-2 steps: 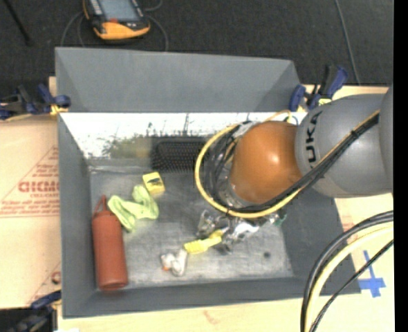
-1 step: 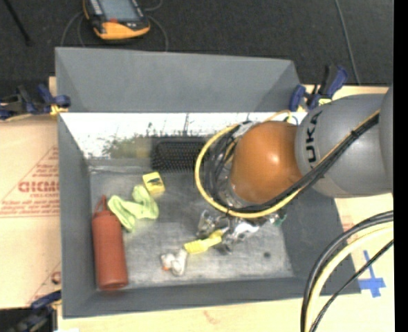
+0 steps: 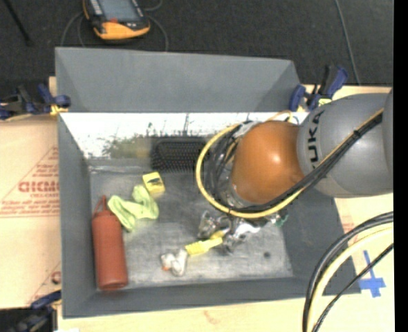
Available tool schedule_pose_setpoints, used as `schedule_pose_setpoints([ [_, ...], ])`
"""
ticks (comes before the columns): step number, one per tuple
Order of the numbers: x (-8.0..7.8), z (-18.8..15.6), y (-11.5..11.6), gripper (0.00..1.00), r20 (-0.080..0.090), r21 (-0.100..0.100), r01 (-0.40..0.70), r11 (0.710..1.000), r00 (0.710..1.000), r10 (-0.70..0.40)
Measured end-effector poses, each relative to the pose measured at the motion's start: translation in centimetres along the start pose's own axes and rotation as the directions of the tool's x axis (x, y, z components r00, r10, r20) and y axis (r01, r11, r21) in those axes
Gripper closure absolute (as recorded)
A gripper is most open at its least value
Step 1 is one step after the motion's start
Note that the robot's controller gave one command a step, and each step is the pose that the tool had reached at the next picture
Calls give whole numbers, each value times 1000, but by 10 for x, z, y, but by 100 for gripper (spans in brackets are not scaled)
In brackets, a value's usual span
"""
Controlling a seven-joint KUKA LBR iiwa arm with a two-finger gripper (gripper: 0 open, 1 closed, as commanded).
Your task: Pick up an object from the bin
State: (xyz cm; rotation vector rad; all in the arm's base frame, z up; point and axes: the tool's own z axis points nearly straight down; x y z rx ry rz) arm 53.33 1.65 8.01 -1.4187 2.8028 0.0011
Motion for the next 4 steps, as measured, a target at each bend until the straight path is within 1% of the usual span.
schedule_pose_setpoints([
  [1,-16,-29,-33,100,8,14,40,999,999,-40],
  [2,18,-91,32,100,1,1,23,1000,1000,-23],
  [3,18,-91,32,100,1,1,23,1000,1000,-23],
  [4,21,-142,26,100,0,-1,22,1000,1000,-22],
])
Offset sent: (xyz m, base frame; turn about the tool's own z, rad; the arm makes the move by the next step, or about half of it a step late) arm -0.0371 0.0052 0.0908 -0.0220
